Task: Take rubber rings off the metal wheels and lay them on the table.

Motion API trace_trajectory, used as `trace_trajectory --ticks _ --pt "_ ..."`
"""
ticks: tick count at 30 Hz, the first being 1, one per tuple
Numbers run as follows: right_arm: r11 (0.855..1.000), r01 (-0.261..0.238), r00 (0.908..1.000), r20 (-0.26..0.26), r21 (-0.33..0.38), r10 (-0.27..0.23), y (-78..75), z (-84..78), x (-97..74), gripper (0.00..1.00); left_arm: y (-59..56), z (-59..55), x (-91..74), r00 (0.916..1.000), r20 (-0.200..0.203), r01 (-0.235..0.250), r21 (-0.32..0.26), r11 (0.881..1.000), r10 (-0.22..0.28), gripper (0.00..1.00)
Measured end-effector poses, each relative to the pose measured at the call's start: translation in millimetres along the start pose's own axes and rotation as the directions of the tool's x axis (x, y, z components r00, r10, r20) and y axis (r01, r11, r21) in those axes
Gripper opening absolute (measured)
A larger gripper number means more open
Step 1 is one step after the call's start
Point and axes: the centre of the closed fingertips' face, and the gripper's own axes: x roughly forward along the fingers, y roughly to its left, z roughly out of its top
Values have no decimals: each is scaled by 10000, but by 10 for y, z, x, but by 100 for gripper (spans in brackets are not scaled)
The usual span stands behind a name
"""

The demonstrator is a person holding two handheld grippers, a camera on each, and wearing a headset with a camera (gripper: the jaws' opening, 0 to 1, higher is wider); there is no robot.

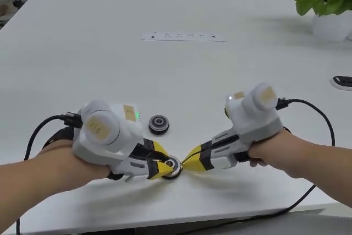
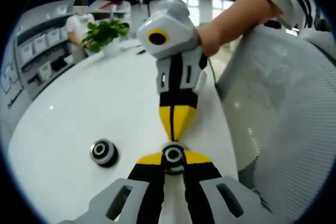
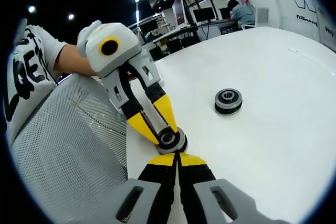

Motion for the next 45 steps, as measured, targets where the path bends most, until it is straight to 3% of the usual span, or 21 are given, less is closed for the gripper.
trace_trajectory --ticks 3,21,24,25,26,27,28,36,45 --pt "9990 -73 9987 503 432 51 -1 93 -21 0 8 -3 0 10000 -4 -37 -47 10000 37 13" --pt "9962 -310 9978 611 817 260 94 145 32 0 17 -3 6 9997 -207 -127 -287 9995 121 13" --pt "9925 -775 9926 1010 948 679 184 231 56 0 19 -3 7 9997 -203 -125 -276 9995 119 13" --pt "9889 -1192 9822 1560 884 1044 273 367 63 0 18 -2 8 9997 -198 -123 -262 9996 117 13" --pt "9860 -1341 9804 1580 991 1175 317 400 70 0 18 1 10 9997 -206 -136 -232 9996 131 13" --pt "9956 -852 9927 888 387 815 266 313 83 0 18 2 10 9997 -216 -133 -221 9997 128 13" --pt "9959 -875 9931 798 226 854 287 298 99 0 17 4 10 9997 -217 -131 -201 9997 127 13" --pt "9972 -553 9948 888 506 507 135 223 28 0 18 1 5 10000 -22 -46 -82 10000 46 13" --pt "9970 -499 9952 870 595 446 123 208 18 0 15 15 3 9999 94 74 -53 10000 -73 14"
